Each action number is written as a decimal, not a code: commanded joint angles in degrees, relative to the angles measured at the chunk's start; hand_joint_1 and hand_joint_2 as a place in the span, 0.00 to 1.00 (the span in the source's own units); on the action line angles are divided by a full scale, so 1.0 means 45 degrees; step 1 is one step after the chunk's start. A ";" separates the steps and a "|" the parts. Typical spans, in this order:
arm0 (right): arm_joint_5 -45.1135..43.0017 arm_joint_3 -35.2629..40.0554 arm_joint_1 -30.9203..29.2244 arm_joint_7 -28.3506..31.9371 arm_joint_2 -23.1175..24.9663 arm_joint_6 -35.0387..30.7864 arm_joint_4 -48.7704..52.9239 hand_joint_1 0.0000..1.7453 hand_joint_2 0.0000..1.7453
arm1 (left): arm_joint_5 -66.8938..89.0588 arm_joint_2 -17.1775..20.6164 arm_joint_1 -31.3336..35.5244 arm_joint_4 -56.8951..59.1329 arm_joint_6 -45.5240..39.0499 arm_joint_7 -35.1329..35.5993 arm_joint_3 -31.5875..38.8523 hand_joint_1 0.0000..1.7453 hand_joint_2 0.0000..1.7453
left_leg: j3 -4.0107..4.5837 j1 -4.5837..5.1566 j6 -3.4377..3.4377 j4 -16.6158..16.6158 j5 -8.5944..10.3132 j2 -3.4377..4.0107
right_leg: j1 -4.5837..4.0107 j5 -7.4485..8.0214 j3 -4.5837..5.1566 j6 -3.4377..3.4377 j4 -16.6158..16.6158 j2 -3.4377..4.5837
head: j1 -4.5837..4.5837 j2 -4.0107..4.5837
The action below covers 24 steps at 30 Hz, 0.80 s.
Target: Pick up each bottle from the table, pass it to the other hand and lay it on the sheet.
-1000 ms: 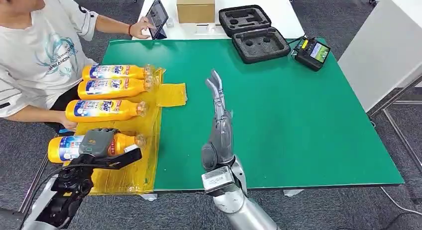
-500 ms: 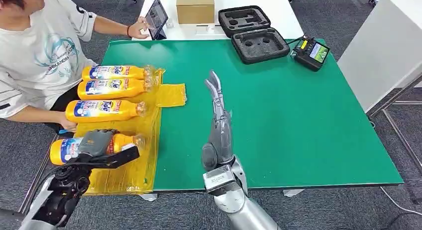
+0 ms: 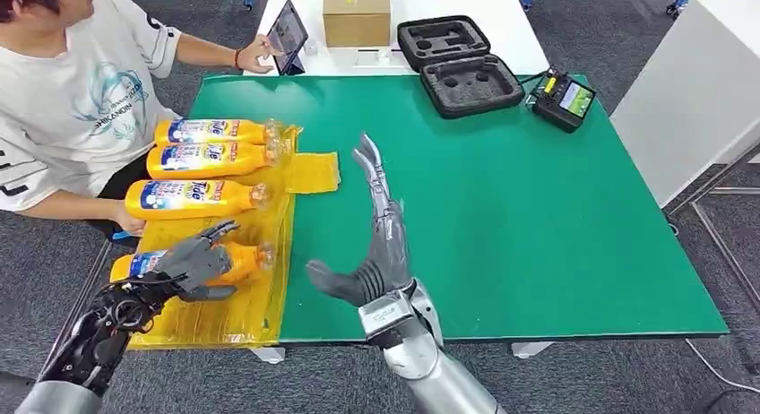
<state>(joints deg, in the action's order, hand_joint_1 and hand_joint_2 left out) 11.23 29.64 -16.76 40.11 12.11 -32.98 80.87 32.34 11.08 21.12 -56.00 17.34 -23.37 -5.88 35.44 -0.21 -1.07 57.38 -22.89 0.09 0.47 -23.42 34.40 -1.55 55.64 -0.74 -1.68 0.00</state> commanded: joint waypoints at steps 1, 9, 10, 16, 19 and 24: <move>0.0095 -0.0084 -0.0601 -0.0024 0.0098 0.0080 -0.1667 0.00 1.00 | -0.2129 -0.0384 -0.0819 0.1692 0.1331 0.0068 0.0180 0.00 0.00 | -0.0082 0.0014 0.0004 -0.0038 -0.0006 0.0028 | 0.0015 -0.0003 -0.0067 0.0008 -0.0027 0.0030 | 0.0000 0.0000; 0.0342 -0.0024 -0.0658 -0.0024 0.0188 0.0106 -0.2192 0.00 1.00 | -0.4849 -0.0896 -0.1096 0.1239 0.1756 -0.0011 0.1434 0.00 0.00 | -0.0117 0.0012 0.0007 -0.0040 -0.0010 0.0005 | 0.0016 -0.0013 -0.0112 -0.0003 -0.0034 0.0019 | 0.0005 0.0000; 0.0342 -0.0024 -0.0658 -0.0024 0.0188 0.0106 -0.2192 0.00 1.00 | -0.4849 -0.0896 -0.1096 0.1239 0.1756 -0.0011 0.1434 0.00 0.00 | -0.0099 0.0013 0.0004 -0.0024 -0.0009 -0.0017 | 0.0016 -0.0020 -0.0099 -0.0006 -0.0017 -0.0007 | 0.0005 0.0000; 0.0533 0.0237 -0.0520 -0.0024 0.0316 0.0212 -0.2491 0.00 1.00 | -0.4798 -0.2388 -0.1345 -0.1688 -0.7885 -0.3410 0.3153 0.00 0.00 | -0.0074 0.0005 0.0002 -0.0009 -0.0008 -0.0048 | 0.0007 -0.0023 -0.0084 -0.0009 -0.0012 -0.0038 | 0.0005 0.0000; 0.0362 0.0745 -0.0919 -0.0024 0.0361 0.0277 -0.3097 0.00 1.00 | -0.1369 -0.3890 -0.1956 -0.8212 -1.2742 -0.3696 0.5328 0.00 0.00 | -0.0021 -0.0021 0.0011 0.0022 -0.0023 -0.0014 | -0.0020 -0.0015 -0.0025 0.0004 -0.0001 -0.0008 | 0.0010 0.0000; 0.0217 0.1087 -0.0779 -0.0024 0.0124 -0.0473 -0.2926 0.00 1.00 | -0.1403 -0.4960 -0.1881 -1.1423 -1.2742 -0.3696 0.6822 0.00 1.00 | 0.0097 -0.0046 0.0007 0.0055 -0.0018 0.0009 | -0.0038 -0.0003 0.0096 0.0042 0.0015 -0.0016 | 0.0005 0.0000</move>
<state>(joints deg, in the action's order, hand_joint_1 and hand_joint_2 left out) 13.38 30.97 -17.76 40.09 13.66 -32.24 72.80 24.58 0.04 13.08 -78.05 -39.28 -40.17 9.06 35.94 -0.29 -1.11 57.43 -22.74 0.12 0.39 -23.30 34.92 -1.38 55.65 -0.87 -1.66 0.00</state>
